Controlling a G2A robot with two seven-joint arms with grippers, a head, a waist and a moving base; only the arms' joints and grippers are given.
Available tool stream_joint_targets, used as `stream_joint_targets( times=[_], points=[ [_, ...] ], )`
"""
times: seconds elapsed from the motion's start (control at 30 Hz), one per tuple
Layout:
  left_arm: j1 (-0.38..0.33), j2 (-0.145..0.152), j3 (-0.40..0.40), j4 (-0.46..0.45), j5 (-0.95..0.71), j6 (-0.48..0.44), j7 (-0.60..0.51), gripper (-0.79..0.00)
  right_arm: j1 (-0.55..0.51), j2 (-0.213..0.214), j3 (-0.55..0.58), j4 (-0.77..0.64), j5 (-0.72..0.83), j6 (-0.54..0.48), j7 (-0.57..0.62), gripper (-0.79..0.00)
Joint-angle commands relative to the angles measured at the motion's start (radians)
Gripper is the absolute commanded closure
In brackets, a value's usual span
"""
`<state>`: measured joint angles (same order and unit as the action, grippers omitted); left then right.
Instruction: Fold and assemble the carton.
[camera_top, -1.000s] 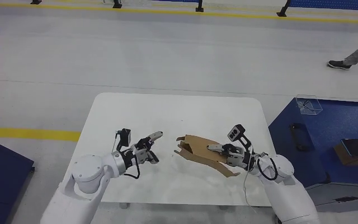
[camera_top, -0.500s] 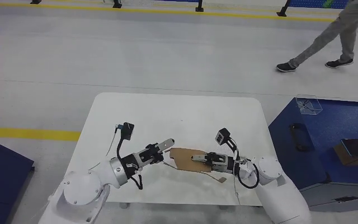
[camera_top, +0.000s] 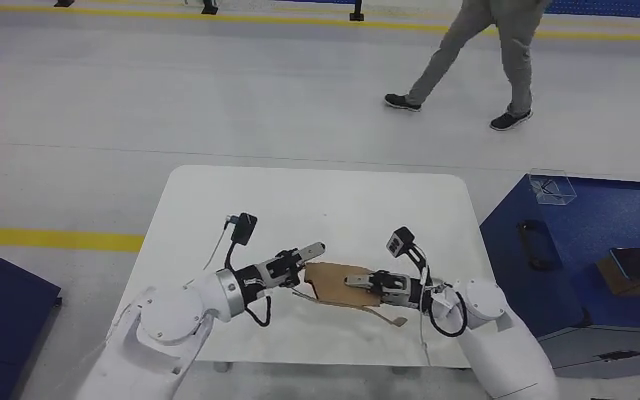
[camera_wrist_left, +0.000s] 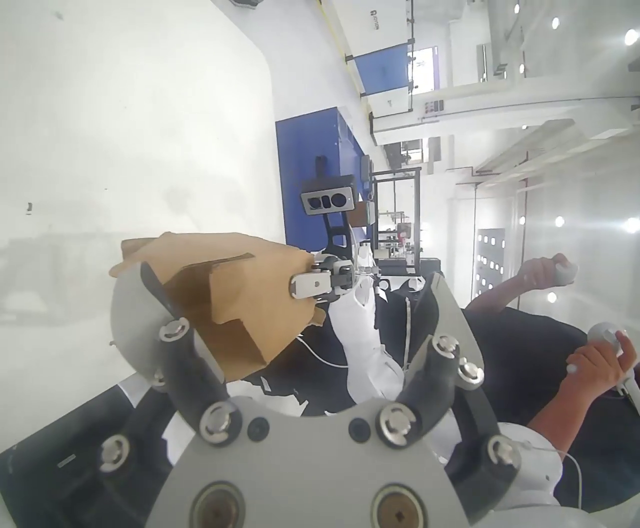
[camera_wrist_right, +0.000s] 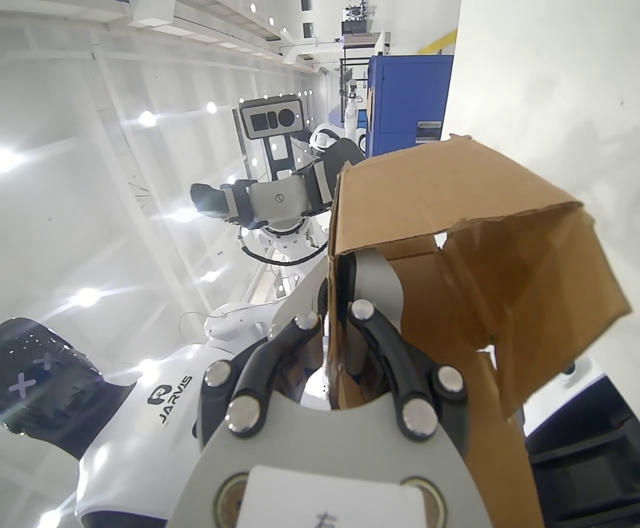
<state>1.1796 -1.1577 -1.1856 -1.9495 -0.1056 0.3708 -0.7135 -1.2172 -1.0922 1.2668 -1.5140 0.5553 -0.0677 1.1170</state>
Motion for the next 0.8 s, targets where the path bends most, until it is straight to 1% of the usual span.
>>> stream_joint_targets(
  times=[0.0,0.13,0.37,0.6,0.77],
  points=[
    [-0.004,0.0,0.007,0.003,0.004,0.006,0.0,-0.785,0.0,0.0,-0.001,-0.002,-0.002,-0.001,-0.002,0.0],
    [-0.01,-0.002,0.027,-0.002,0.0,0.011,-0.005,-0.785,-0.002,0.001,-0.003,-0.007,-0.002,-0.005,-0.003,0.0],
    [-0.003,-0.002,0.036,-0.032,-0.012,-0.022,0.0,-0.785,-0.003,0.001,-0.018,-0.018,-0.017,-0.001,-0.012,0.0],
    [0.006,0.002,0.05,-0.06,0.03,-0.02,-0.002,-0.785,-0.009,0.0,-0.041,-0.037,-0.043,0.002,-0.024,0.0],
    [0.009,0.001,0.068,-0.06,0.04,-0.018,0.002,-0.785,-0.016,0.0,-0.049,-0.044,-0.047,-0.002,-0.031,0.0]
  ],
)
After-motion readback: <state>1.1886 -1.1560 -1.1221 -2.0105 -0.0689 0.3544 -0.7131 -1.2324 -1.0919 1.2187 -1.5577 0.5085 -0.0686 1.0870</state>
